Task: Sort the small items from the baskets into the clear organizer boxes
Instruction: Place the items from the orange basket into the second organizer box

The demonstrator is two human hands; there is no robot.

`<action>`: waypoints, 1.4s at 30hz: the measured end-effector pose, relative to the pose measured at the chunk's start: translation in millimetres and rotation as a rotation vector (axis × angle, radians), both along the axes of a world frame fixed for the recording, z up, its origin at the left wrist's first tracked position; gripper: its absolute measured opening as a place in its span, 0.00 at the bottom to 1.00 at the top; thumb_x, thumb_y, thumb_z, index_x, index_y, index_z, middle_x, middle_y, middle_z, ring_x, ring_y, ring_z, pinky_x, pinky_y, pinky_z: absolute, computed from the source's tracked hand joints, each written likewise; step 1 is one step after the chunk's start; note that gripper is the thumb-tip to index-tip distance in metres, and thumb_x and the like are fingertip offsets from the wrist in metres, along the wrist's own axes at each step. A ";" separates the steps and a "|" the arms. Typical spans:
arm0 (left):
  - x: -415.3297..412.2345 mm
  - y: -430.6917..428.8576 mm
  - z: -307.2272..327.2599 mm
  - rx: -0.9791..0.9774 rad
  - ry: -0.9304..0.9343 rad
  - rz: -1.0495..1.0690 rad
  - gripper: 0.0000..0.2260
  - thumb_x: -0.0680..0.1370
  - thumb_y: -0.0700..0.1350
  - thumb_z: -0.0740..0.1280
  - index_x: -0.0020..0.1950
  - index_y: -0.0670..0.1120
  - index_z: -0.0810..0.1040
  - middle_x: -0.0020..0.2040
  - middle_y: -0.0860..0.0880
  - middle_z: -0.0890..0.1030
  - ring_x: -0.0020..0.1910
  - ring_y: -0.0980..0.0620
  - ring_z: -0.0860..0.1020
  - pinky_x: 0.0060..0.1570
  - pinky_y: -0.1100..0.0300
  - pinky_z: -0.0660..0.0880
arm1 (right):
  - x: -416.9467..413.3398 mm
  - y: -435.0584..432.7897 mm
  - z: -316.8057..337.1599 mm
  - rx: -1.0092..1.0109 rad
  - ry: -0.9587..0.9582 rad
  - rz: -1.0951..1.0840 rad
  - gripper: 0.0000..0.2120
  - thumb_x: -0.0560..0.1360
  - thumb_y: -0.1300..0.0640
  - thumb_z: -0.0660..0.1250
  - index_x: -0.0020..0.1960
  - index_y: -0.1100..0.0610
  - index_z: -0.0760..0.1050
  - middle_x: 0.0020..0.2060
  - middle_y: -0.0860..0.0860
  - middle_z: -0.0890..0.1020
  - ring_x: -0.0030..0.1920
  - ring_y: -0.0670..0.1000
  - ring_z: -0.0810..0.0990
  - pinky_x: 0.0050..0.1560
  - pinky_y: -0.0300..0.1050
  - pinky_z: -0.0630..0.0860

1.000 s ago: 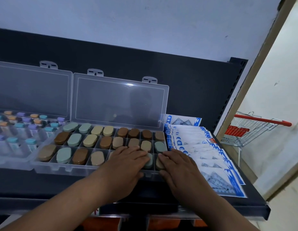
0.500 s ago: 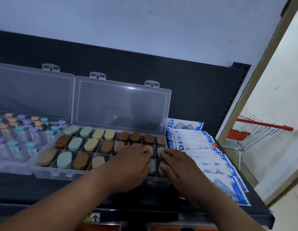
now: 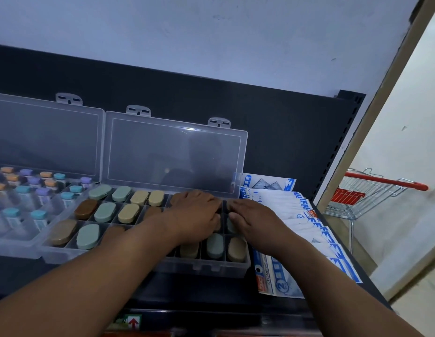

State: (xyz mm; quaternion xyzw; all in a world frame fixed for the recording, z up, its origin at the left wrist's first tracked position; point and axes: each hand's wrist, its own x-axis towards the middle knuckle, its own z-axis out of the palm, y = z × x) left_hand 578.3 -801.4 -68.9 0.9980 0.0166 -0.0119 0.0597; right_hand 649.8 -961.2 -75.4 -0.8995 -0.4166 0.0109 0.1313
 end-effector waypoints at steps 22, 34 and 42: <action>-104.4 63.1 40.0 -0.268 -0.262 0.181 0.21 0.82 0.51 0.55 0.75 0.51 0.62 0.76 0.54 0.62 0.73 0.57 0.59 0.65 0.69 0.52 | -50.7 23.4 14.5 0.178 -0.048 0.087 0.26 0.79 0.46 0.52 0.74 0.54 0.65 0.74 0.49 0.66 0.74 0.47 0.61 0.67 0.29 0.49; -150.0 74.6 -1.5 -0.062 -0.133 -0.018 0.34 0.72 0.60 0.37 0.75 0.54 0.59 0.75 0.55 0.61 0.73 0.57 0.57 0.67 0.66 0.48 | -118.4 52.5 -9.6 -0.009 -0.226 0.145 0.22 0.74 0.48 0.55 0.61 0.54 0.78 0.57 0.49 0.82 0.57 0.51 0.80 0.60 0.46 0.72; -155.3 88.8 -12.4 -0.010 -0.100 -0.092 0.34 0.70 0.59 0.38 0.74 0.56 0.61 0.75 0.58 0.61 0.76 0.54 0.52 0.71 0.53 0.48 | -135.5 64.8 -12.8 -0.086 -0.271 0.104 0.21 0.73 0.49 0.55 0.58 0.53 0.80 0.56 0.47 0.83 0.56 0.47 0.81 0.61 0.42 0.68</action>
